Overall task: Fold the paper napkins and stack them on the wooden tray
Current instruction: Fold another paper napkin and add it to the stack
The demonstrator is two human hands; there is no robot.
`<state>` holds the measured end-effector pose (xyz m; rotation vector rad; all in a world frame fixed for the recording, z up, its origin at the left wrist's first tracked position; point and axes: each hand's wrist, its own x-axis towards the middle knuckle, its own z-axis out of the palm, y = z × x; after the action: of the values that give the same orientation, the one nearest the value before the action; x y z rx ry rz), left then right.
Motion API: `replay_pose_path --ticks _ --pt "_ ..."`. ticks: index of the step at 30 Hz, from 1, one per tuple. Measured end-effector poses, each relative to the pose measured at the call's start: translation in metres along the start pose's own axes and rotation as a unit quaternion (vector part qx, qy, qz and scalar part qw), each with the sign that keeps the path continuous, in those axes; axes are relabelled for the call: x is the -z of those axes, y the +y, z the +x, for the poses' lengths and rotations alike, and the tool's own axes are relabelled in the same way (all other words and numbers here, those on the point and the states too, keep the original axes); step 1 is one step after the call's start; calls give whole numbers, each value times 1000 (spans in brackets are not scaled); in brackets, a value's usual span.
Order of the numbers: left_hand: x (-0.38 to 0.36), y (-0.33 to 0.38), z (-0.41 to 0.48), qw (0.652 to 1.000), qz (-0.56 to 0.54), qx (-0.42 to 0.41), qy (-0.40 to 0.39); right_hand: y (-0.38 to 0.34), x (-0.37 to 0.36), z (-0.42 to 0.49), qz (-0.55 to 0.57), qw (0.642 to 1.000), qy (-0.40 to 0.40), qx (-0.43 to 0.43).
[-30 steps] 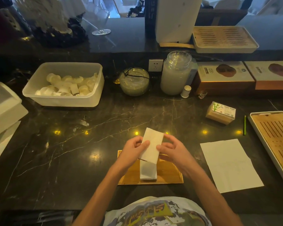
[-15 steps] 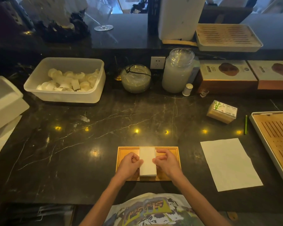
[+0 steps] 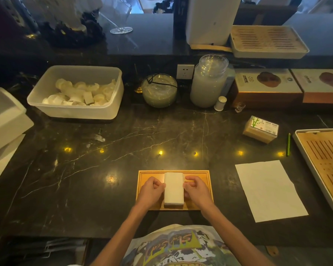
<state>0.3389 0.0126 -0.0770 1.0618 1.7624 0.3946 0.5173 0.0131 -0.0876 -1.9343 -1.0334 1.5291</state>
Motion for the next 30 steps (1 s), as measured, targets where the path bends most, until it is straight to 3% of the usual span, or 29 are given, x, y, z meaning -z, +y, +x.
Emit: replay_pose_path --ticks 4,10,19,30 --pt "-1 1 -3 999 -43 15 -7 -4 1 -4 63 997 -26 -35" --pt "-7 10 -4 989 -117 27 -86 -9 -8 -5 187 969 -145 -69" --pt "-15 13 1 986 -119 40 -112 -9 -6 -6 79 978 -179 -68" --pt "-10 12 1 986 -111 28 -119 -11 -4 -9 52 979 -187 -61"
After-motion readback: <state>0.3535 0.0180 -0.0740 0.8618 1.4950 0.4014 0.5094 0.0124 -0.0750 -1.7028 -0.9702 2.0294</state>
